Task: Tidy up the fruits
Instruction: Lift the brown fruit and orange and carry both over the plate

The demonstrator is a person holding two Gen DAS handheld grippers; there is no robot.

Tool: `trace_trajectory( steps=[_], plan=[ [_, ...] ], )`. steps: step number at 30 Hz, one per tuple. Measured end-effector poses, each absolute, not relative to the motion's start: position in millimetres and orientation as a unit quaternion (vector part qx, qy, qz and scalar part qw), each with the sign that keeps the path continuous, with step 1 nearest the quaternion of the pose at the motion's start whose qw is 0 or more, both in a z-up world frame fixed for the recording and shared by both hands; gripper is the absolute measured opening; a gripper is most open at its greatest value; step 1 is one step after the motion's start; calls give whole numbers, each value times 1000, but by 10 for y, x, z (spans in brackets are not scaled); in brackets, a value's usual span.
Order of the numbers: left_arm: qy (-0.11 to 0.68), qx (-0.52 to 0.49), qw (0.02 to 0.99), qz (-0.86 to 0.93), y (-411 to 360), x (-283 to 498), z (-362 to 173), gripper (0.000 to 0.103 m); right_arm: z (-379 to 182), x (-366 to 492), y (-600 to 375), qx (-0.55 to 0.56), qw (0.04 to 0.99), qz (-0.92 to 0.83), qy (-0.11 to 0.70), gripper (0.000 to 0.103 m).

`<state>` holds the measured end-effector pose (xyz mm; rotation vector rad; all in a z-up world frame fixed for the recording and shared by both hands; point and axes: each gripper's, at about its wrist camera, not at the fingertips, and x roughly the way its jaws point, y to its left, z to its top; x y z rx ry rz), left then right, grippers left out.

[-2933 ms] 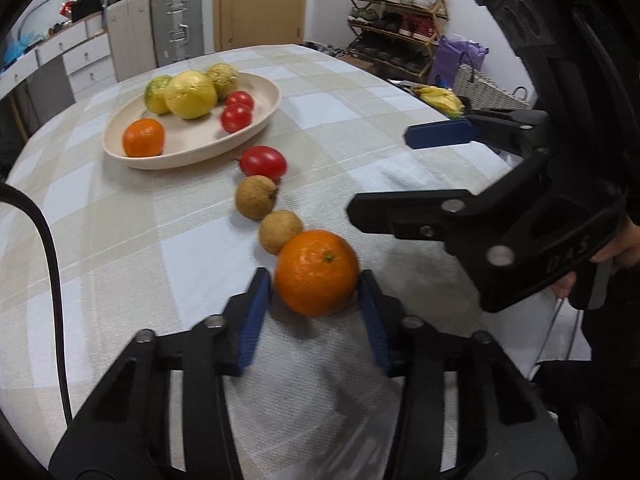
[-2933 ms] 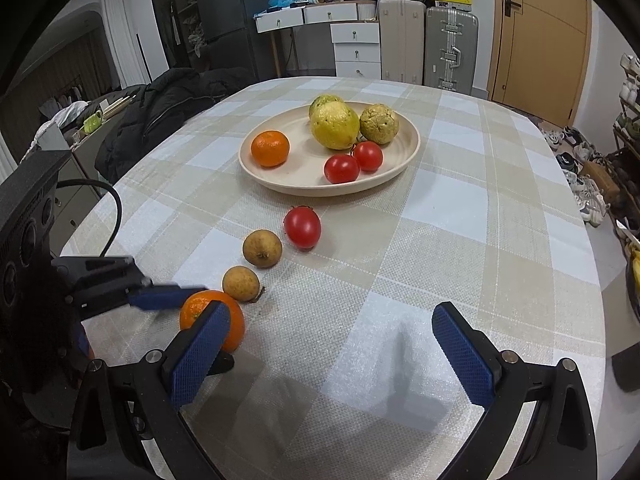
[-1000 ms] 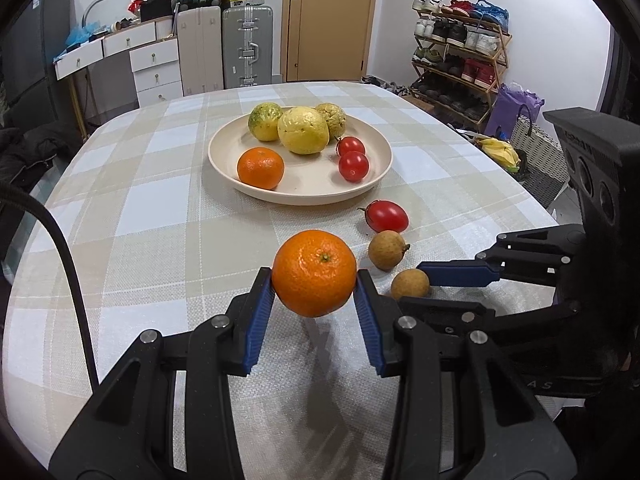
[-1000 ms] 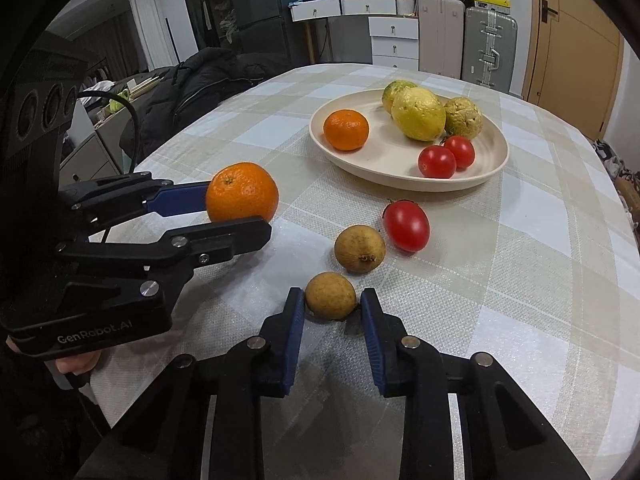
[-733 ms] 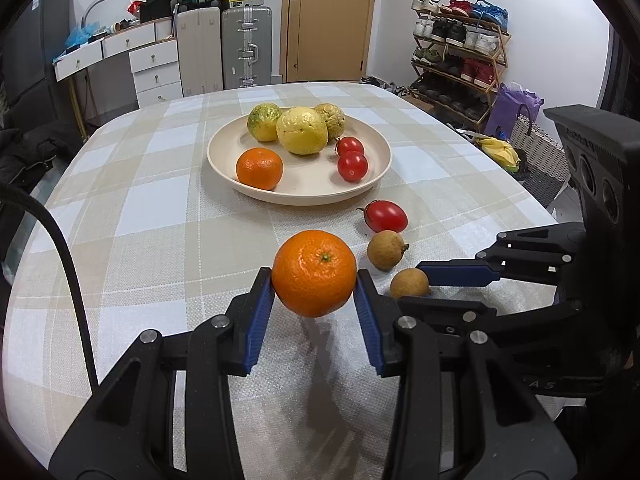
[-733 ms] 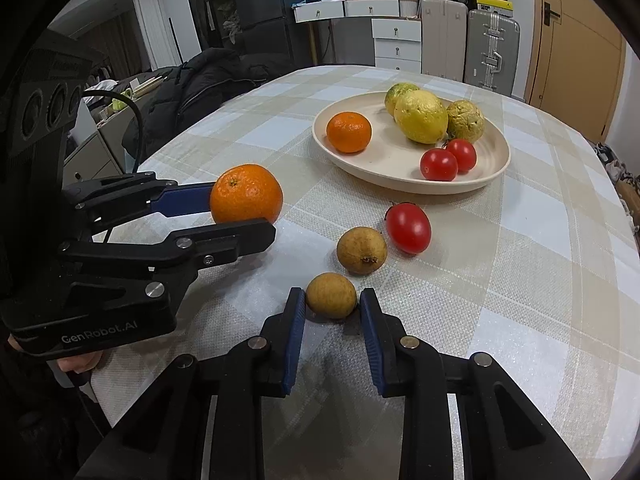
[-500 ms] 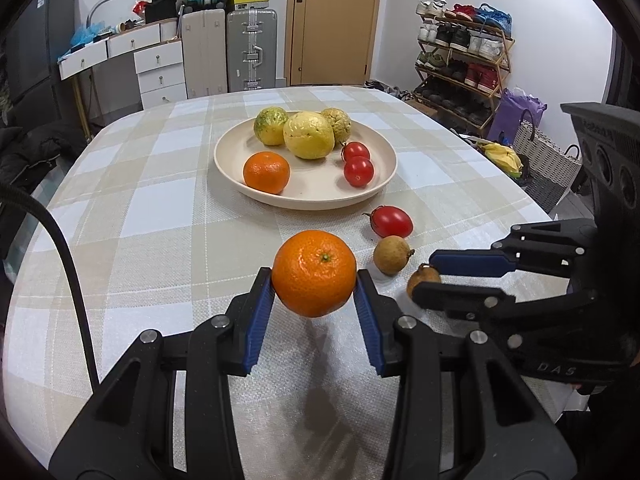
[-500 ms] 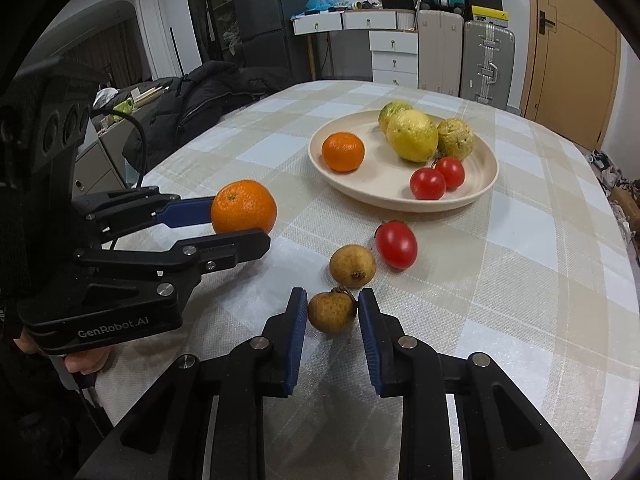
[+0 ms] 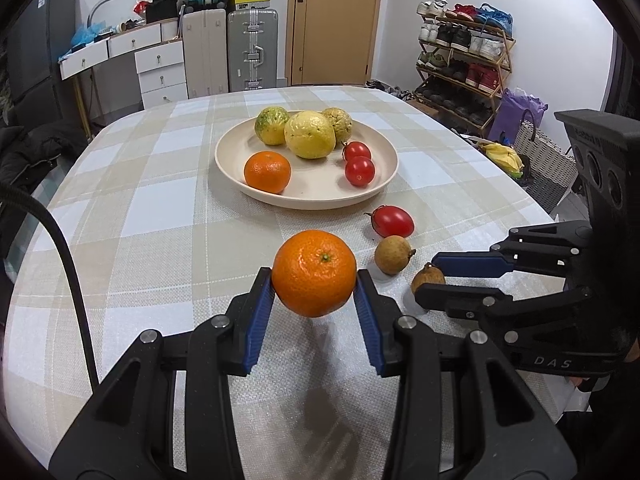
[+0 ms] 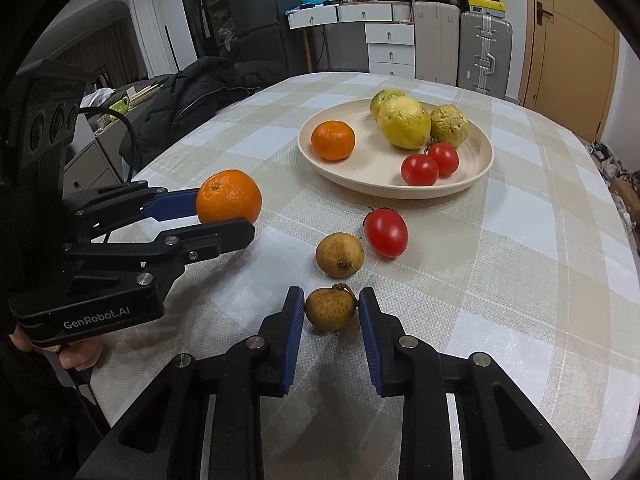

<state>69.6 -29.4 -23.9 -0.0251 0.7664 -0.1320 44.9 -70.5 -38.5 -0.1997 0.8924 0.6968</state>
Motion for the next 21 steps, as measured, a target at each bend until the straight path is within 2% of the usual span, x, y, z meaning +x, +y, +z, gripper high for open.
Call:
trace_trajectory(
  steps=[10,21],
  plan=[
    [374,-13,925,-65,-280,686,-243,38,-449,432,-673,-110,837,329,424,29],
    [362,-12,930,-59,-308,682,-203,38,-258,432,-794,-79,858,323,391,29]
  ],
)
